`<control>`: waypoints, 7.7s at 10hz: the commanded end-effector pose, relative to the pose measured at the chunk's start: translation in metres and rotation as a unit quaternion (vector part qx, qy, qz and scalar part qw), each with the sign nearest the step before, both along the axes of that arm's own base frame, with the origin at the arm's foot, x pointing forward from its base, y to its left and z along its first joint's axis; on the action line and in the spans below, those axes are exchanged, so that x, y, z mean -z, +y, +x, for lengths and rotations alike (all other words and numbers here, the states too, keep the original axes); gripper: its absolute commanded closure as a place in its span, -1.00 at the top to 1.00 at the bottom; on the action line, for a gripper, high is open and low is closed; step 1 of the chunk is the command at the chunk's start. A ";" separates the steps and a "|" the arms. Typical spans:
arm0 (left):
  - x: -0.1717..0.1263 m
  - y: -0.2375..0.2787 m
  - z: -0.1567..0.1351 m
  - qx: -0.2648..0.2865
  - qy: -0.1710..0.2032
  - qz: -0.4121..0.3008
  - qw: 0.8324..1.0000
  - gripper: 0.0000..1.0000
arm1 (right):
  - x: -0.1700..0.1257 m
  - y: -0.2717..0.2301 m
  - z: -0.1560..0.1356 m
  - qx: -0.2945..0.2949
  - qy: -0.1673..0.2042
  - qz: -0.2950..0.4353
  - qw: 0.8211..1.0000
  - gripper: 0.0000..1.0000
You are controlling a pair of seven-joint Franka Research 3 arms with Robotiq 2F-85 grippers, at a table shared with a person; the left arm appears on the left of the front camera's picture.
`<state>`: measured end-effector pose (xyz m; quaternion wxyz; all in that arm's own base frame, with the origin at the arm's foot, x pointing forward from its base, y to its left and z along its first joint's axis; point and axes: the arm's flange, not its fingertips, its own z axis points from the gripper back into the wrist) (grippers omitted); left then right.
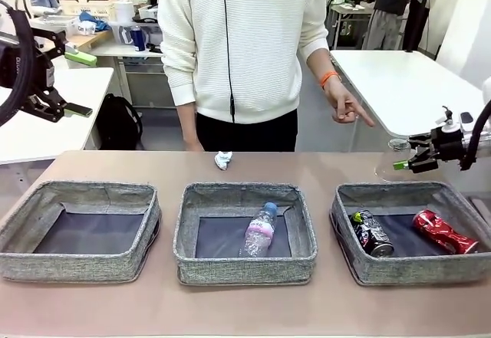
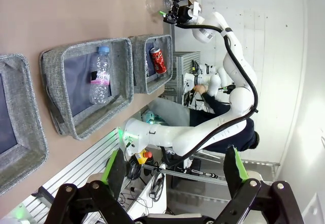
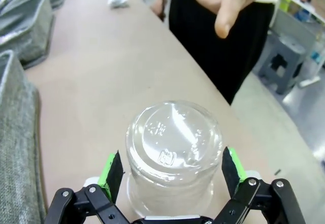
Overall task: Sort the waste into the appropriate baskets.
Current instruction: Pick up the waste item pointed out by the person, then place the picked waste into the Fabric basket indicated by the person.
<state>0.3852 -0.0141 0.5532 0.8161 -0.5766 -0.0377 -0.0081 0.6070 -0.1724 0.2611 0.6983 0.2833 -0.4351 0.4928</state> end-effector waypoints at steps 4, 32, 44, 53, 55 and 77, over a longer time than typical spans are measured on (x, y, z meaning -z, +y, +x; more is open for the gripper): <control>-0.003 0.000 -0.001 0.002 0.000 0.000 1.000 1.00 | 0.006 -0.004 0.007 0.000 0.032 0.052 0.998 1.00; -0.003 0.000 -0.001 0.002 0.000 0.000 1.000 1.00 | -0.299 0.040 -0.079 0.018 0.123 -0.454 0.882 -0.37; -0.003 0.000 -0.001 0.002 0.000 0.000 1.000 1.00 | -0.460 0.451 -0.101 0.337 0.296 -0.453 0.771 -0.37; -0.003 0.000 -0.001 0.002 0.000 0.000 1.000 1.00 | -0.501 0.515 -0.182 0.454 0.456 -0.251 0.724 -0.37; -0.003 0.000 -0.001 0.002 0.000 0.000 1.000 1.00 | -0.512 0.524 -0.229 0.500 0.495 -0.235 0.670 -0.37; -0.003 0.000 -0.001 0.002 0.000 0.000 1.000 1.00 | -0.490 0.566 -0.251 0.543 0.458 -0.264 0.652 -0.37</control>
